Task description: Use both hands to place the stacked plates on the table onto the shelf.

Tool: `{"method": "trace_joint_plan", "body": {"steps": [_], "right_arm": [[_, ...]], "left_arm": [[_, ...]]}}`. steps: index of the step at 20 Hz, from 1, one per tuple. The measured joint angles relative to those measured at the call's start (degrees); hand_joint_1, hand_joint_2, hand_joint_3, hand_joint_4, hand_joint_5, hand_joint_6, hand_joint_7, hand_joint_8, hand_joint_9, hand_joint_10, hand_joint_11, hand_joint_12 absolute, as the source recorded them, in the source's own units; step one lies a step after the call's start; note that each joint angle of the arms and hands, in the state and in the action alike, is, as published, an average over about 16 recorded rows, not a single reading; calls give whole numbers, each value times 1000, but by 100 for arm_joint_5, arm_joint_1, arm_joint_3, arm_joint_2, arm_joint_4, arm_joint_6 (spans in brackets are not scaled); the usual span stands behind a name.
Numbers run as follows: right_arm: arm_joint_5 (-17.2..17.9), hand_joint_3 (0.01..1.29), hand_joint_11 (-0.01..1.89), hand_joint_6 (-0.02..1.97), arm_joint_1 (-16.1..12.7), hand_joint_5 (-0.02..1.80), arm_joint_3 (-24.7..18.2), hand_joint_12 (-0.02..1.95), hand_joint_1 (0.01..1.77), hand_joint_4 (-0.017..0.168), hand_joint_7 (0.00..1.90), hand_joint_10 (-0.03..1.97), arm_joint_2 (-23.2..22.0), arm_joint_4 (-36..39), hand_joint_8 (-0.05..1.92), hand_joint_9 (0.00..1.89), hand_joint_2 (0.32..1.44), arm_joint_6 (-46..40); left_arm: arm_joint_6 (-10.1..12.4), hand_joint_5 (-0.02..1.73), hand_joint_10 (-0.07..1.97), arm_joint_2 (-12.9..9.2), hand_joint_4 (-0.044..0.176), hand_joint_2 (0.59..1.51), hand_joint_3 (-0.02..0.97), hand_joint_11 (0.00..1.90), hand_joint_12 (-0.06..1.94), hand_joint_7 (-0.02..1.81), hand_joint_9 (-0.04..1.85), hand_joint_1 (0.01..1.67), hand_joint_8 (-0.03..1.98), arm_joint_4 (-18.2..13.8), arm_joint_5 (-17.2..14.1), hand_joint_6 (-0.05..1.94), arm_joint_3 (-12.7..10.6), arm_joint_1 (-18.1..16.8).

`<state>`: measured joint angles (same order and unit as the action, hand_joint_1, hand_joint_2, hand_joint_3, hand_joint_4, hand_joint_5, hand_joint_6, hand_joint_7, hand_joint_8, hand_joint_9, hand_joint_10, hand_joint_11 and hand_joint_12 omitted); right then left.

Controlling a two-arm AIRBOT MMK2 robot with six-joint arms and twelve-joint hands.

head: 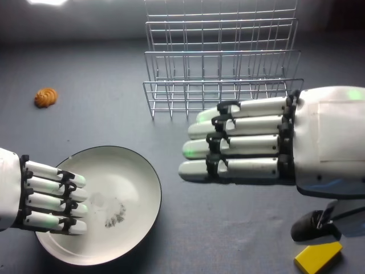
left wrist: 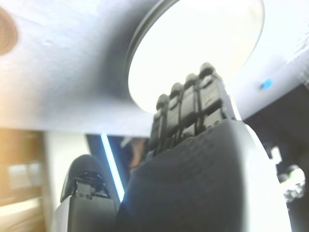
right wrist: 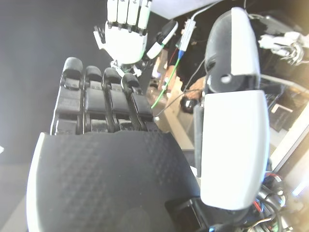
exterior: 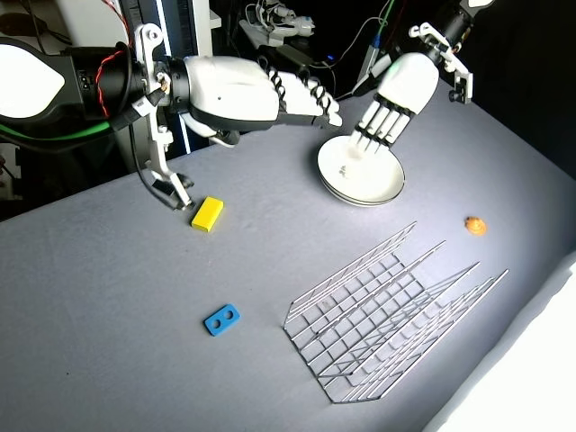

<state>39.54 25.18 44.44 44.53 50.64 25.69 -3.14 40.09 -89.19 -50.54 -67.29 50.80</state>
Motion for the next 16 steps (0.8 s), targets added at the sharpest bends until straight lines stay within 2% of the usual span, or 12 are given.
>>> {"method": "trace_joint_plan", "body": {"steps": [4, 10, 16], "right_arm": [[-19, 20, 22, 21, 47, 21, 19, 226, 1018, 1, 22, 3, 18, 60, 11, 15, 906, 62], [-28, 19, 22, 22, 101, 20, 54, 218, 1037, 2, 22, 4, 64, 128, 11, 15, 909, 219], [-65, 19, 22, 22, 135, 20, 134, 217, 1053, 2, 22, 3, 152, 173, 11, 14, 912, 367]], "left_arm": [[0, 75, 8, 128, -1, 1170, 9, 19, 10, 63, 21, 25, 19, 219, 201, 9, -156, 146], [0, 66, 9, 267, -2, 1169, 8, 19, 5, 61, 21, 23, 18, 373, 285, 4, -380, 329], [1, 49, 9, 326, -4, 1168, 9, 18, 5, 44, 19, 22, 12, 514, 368, -6, -379, 472]]}}
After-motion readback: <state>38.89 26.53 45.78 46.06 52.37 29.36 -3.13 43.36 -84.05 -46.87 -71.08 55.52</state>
